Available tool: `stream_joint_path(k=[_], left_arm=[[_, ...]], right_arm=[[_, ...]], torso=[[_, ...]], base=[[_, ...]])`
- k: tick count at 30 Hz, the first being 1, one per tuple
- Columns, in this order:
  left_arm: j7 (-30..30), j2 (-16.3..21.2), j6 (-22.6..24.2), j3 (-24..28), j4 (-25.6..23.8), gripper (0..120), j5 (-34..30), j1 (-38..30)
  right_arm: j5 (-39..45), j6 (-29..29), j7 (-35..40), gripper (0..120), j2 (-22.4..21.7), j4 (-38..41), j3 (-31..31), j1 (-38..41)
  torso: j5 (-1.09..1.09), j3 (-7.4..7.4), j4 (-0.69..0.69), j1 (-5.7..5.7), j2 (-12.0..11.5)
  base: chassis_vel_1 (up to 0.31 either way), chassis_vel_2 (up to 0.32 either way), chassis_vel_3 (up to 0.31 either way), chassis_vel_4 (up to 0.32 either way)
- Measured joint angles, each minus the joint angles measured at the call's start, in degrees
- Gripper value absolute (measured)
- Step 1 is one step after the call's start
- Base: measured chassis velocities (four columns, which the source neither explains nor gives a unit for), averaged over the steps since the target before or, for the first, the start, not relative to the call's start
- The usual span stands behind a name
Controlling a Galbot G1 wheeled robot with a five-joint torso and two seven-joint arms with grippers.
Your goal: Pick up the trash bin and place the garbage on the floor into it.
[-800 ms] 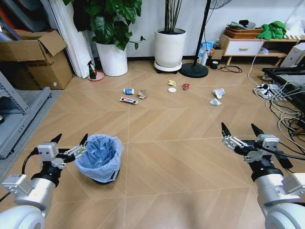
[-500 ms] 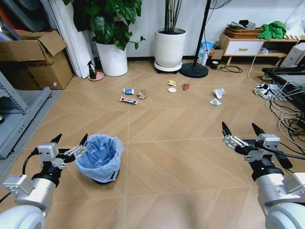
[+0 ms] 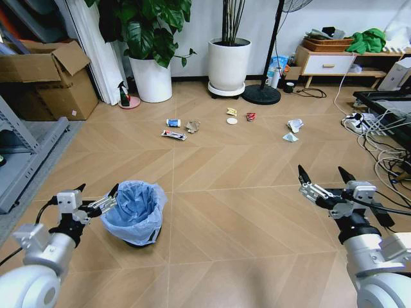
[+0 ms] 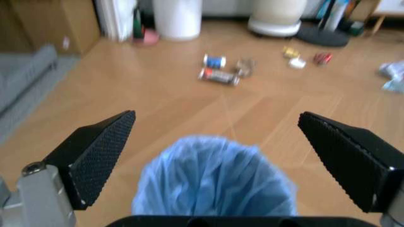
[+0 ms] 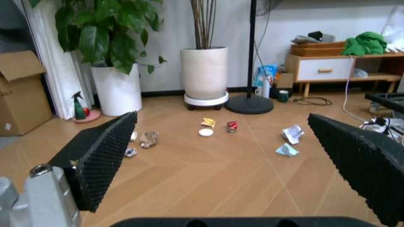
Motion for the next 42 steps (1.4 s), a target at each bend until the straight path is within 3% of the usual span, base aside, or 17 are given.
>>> stream_joint_path(k=[1, 4, 12, 16, 29, 42], left_arm=[[-2.4, 1.8, 3.5, 0.7, 1.8, 100, -3.4, -2.0], [-4.2, 4.1, 7.4, 1.3, 4.7, 100, -7.3, -4.1], [-3.6, 9.0, 10.0, 3.1, 13.3, 100, -11.1, -9.0], [-2.9, 11.1, 11.2, 6.9, 19.2, 100, -12.5, -14.9], [-2.4, 12.7, 14.1, 18.0, 34.1, 100, -12.5, -27.0], [-2.3, 13.7, 16.0, 22.3, 41.0, 100, -12.8, -32.5]], right_arm=[[0.0, 0.0, 0.1, 100, -0.1, -0.2, -0.1, -0.1], [-0.2, 0.0, 0.2, 100, -0.2, -0.4, -0.2, -0.5], [-0.7, -0.1, 0.6, 100, -0.5, -1.3, -0.7, -1.1], [-0.8, -0.4, 1.0, 100, -1.0, -1.7, -0.9, -1.4], [-0.8, -0.5, 1.5, 100, -1.6, -2.6, -0.5, -2.0], [-0.7, -0.2, 1.6, 100, -1.4, -3.3, -0.2, -1.6]], torso=[[-0.01, 0.00, 0.00, 0.00, 0.0], [0.00, 0.00, 0.00, 0.00, 0.0], [0.00, 0.00, 0.02, 0.00, 0.0], [0.00, 0.00, 0.01, 0.00, 0.0], [0.00, 0.00, 0.00, 0.00, 0.0], [0.00, 0.00, 0.00, -0.01, 0.0]], base=[[0.000, 0.000, 0.000, 0.000], [0.000, 0.000, 0.000, 0.000], [0.000, 0.000, 0.000, 0.000], [0.000, 0.000, 0.000, 0.000], [0.000, 0.000, 0.000, 0.000], [0.000, 0.000, 0.000, 0.000]])
